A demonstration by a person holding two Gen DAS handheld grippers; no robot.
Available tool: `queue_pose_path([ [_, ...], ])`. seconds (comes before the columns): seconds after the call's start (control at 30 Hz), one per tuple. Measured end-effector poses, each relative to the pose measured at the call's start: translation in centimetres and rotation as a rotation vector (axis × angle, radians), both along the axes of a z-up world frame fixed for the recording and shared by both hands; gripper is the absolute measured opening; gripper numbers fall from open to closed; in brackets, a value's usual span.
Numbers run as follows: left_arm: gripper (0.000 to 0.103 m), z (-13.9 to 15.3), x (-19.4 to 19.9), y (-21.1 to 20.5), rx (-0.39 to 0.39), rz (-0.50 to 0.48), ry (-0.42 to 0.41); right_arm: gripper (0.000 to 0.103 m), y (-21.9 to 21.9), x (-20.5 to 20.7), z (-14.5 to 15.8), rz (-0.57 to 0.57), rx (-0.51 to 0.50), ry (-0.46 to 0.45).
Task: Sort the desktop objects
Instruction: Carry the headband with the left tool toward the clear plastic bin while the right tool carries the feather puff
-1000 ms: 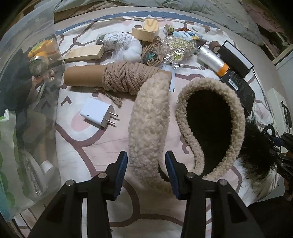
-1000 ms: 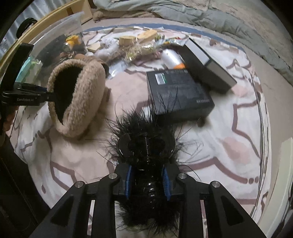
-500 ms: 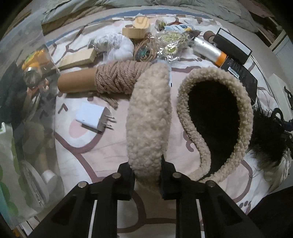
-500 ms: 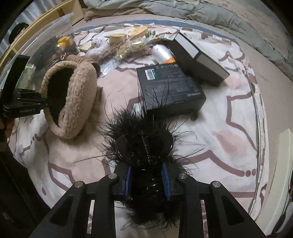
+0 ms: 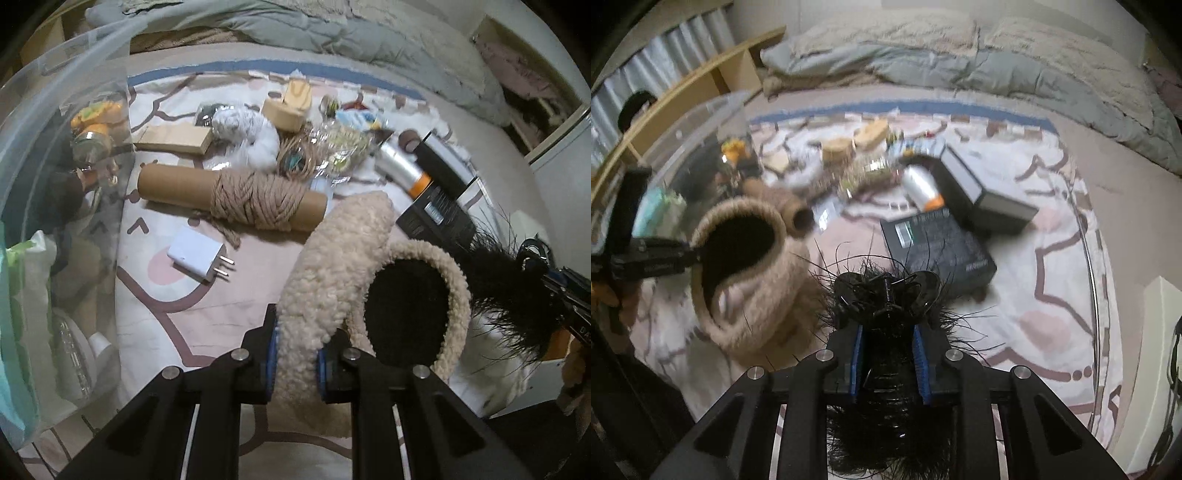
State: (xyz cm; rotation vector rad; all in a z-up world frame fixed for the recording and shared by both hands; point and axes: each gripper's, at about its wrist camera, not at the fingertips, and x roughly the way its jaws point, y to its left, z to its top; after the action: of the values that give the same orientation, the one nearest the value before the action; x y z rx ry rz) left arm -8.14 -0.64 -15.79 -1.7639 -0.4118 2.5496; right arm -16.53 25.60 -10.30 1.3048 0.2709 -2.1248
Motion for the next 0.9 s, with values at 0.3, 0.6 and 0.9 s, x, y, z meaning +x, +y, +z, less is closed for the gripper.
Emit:
queue_pose_path([
  [0.3, 0.016, 4.2, 0.6, -1.4, 0.069, 0.041, 0.120, 0.024, -0.4, 0.0, 3.7, -0.035, -0.111, 0.055],
  [0.6, 0.016, 10.1, 0.8, -4.1, 0.078, 0.112, 0.282, 0.024, -1.4, -0.2, 7.3, -0.064, -0.217, 0.134],
  [0.9, 0.016, 15.1, 0.3, -9.5, 0.089, 0.259, 0.381, 0.024, -4.5, -0.1, 10.1, -0.042, -0.305, 0.200],
])
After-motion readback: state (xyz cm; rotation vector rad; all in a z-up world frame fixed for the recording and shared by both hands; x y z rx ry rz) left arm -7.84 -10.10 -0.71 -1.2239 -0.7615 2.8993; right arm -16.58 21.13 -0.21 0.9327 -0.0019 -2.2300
